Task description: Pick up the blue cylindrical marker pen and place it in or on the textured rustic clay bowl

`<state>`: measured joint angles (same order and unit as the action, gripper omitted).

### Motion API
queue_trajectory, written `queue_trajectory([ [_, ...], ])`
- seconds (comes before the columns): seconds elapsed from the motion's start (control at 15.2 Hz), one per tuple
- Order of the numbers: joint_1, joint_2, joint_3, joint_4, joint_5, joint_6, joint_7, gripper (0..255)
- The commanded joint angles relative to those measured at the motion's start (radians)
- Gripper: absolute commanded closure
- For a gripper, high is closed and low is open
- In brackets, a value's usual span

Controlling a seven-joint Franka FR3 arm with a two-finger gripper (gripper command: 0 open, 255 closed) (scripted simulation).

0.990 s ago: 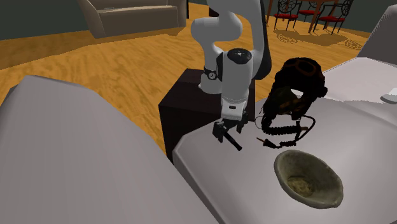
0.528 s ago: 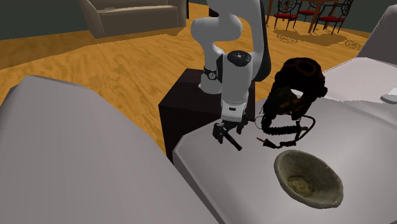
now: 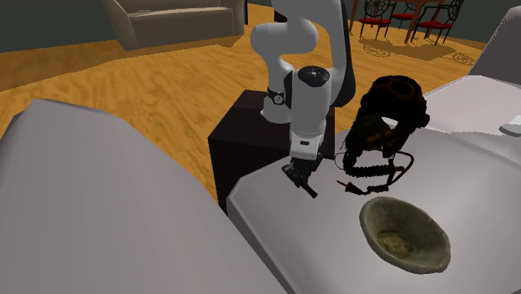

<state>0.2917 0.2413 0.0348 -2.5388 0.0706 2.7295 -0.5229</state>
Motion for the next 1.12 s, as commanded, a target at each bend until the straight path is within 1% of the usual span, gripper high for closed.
queue_trajectory([
  [0.0,0.000,0.001,0.001,-0.001,0.000,-0.001,0.000,255],
  [0.13,0.001,0.001,0.001,-0.001,0.000,0.000,0.000,255],
  [1.06,0.001,-0.202,-0.002,-0.006,-0.009,-0.199,0.012,255],
])
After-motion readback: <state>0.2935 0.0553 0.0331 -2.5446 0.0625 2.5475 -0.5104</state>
